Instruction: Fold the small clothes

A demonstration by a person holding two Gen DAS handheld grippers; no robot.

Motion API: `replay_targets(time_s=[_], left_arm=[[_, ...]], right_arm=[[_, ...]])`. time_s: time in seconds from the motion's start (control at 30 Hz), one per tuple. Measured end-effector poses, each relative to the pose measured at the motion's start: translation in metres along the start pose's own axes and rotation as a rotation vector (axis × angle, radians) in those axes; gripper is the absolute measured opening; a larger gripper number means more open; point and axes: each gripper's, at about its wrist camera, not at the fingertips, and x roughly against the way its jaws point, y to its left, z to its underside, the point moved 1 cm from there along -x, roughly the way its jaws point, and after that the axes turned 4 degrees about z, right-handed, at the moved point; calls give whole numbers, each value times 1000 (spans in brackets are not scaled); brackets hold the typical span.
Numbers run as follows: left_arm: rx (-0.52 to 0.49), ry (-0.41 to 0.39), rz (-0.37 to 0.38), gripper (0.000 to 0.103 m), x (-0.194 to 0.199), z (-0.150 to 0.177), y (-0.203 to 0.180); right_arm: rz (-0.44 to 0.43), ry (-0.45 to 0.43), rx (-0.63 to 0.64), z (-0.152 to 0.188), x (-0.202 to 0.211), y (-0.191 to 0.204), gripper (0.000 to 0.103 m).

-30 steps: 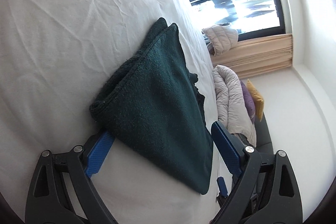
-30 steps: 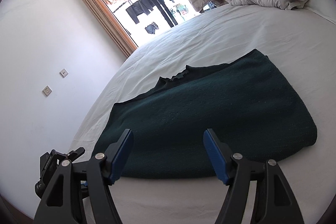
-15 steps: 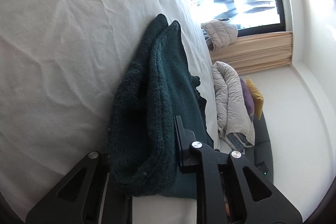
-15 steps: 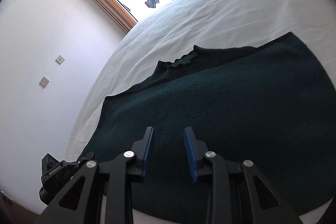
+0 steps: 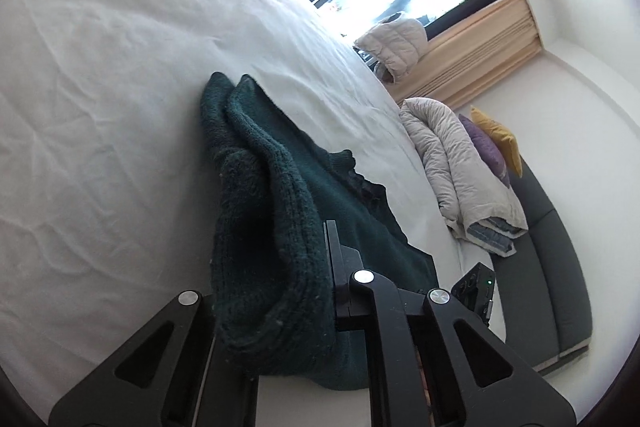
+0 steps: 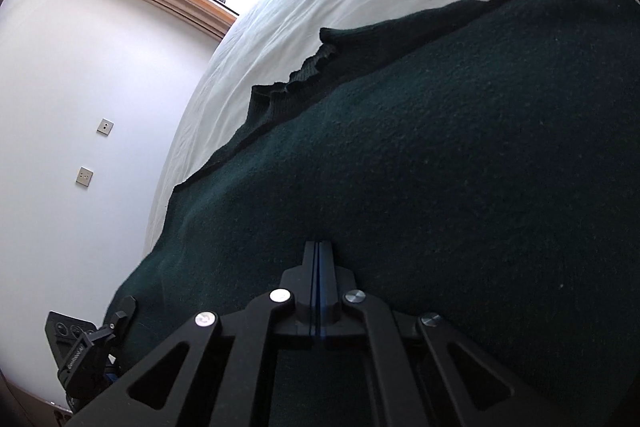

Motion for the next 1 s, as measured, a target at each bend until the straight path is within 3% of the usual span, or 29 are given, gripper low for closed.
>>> replay_targets(time_s=[0.3, 0.4, 0.43, 0.5, 0.53, 0.57, 0.77, 0.83, 0.87, 0.93, 1.0], left_arm=[[-51, -8, -30, 8, 8, 4, -21], [-55, -10, -36, 8, 9, 4, -20], [-50, -10, -35, 8, 9, 7, -15], [-38, -12, -33, 8, 12, 7, -10], [-35, -12, -33, 8, 13, 7, -6], [-28, -12, -32, 8, 13, 8, -5], [-30, -18, -36, 7, 18, 5, -2], [-120, -20, -75, 7, 15, 3, -22], [-224, -3, -106, 7, 7, 6, -43], [-542, 68, -190, 7, -20, 31, -102], [-915, 102, -292, 7, -48, 79, -153]], right_arm=[[22, 18, 61, 0, 0, 4, 0], [90, 34, 159, -2, 5, 23, 0], [91, 42, 174, -3, 8, 27, 4], [20, 40, 142, -7, 16, 31, 33], [-14, 26, 121, -9, 21, 32, 56], [-39, 9, 121, -10, 25, 36, 66], [-166, 76, 69, -20, 9, 39, 66], [-174, 108, 25, -24, 3, 31, 66], [-197, 117, 10, -28, 3, 31, 66], [-263, 127, -10, -34, 9, 24, 67], [-330, 131, -46, -43, 18, 14, 74]])
